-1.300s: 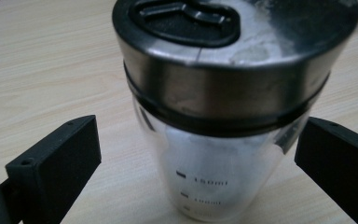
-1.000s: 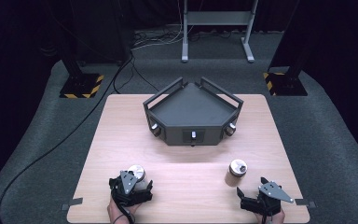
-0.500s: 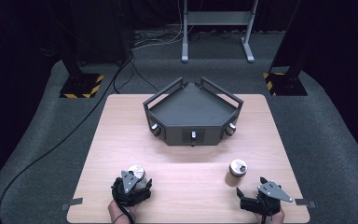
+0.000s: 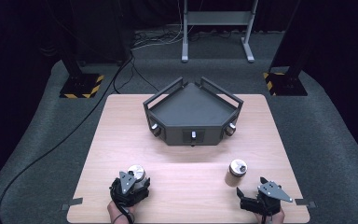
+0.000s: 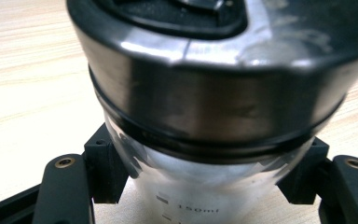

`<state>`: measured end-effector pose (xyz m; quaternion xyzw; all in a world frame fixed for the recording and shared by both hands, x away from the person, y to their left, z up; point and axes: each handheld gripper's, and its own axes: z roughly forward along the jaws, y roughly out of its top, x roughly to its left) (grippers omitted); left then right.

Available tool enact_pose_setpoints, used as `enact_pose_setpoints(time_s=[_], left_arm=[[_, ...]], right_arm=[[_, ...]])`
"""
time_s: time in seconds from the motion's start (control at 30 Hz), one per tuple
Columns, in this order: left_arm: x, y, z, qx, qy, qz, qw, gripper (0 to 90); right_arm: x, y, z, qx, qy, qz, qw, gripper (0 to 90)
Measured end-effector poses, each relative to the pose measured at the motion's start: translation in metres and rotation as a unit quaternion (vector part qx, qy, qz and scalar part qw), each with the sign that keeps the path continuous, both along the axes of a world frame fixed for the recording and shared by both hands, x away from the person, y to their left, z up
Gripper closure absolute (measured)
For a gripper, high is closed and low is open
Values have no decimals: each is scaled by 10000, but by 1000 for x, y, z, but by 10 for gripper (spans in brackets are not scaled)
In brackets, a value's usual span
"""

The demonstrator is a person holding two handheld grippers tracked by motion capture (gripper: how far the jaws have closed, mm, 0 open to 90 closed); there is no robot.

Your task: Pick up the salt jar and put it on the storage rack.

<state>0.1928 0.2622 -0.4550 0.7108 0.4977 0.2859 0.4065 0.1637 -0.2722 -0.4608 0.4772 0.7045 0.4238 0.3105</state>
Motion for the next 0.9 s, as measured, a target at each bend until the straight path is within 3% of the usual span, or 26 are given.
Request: enact_pose_setpoints(time_s=[0.27,0.9], left_arm=[[0,4,1,-26,32,-25,10000,315],[-1,4,14,-14,-114,-148,9998,315]], right_arm=[[0,0,0,-12,1,0,10000,0],[-1,1,0,-5,-21,-21,10000,0]])
